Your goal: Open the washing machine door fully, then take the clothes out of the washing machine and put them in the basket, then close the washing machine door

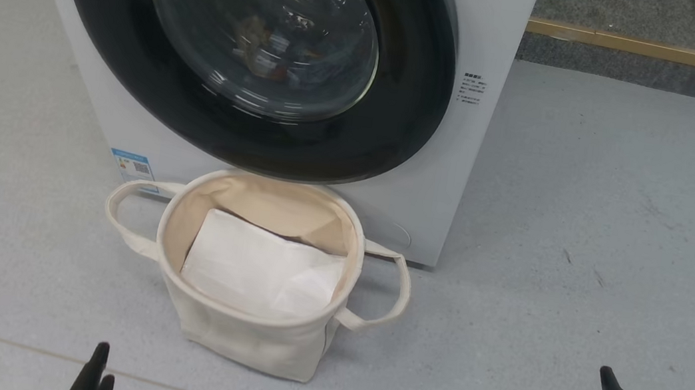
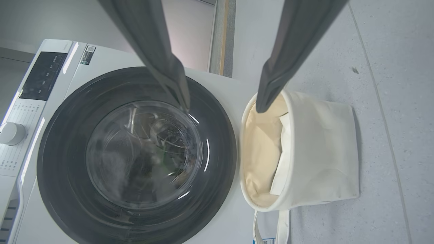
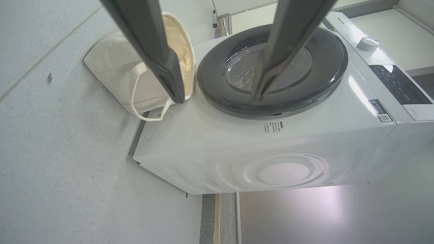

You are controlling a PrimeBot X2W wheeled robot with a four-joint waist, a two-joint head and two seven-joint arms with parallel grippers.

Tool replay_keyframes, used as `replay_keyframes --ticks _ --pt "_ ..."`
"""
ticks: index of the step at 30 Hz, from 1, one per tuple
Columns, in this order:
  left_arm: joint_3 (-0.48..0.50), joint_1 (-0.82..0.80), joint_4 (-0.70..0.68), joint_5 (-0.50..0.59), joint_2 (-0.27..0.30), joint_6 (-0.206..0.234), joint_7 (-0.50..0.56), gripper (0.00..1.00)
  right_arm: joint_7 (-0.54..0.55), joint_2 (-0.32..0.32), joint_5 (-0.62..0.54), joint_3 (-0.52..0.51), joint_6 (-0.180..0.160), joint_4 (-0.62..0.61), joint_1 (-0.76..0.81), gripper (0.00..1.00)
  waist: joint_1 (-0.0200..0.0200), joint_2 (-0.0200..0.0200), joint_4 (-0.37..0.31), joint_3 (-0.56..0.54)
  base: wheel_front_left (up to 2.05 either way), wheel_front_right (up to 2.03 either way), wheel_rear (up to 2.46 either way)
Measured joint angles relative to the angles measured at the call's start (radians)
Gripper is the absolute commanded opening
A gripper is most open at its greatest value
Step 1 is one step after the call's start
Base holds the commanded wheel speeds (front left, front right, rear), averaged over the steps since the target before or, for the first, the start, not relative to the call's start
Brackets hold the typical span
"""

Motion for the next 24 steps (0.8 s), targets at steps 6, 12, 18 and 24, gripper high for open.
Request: replay_keyframes --ticks 6,12,18,24 --pt "0.0 -0.01 -0.004 0.024 0.0 0.0 -0.017 1.0 -0.015 0.0 -0.003 0.005 0.0 -0.005 -0.014 1.0 0.0 0.0 0.002 0.0 0.0 0.0 0.0" --pt "-0.003 -0.02 -0.009 0.065 0.001 0.002 -0.032 1.0 -0.033 0.0 -0.03 0.01 0.0 -0.01 -0.023 1.0 0.0 0.0 0.004 -0.001 0.0 0.0 0.0" --pt "-0.026 -0.031 -0.026 0.155 0.015 0.014 -0.047 1.0 -0.053 0.0 -0.116 0.014 0.0 -0.023 -0.036 1.0 -0.0001 0.0 0.006 -0.002 0.0 0.0 0.0" --pt "-0.042 -0.042 -0.041 0.245 0.025 0.026 -0.067 1.0 -0.066 0.0 -0.22 0.028 0.0 -0.057 -0.038 1.0 -0.0001 0.0 0.007 -0.003 0.0 0.0 0.0"
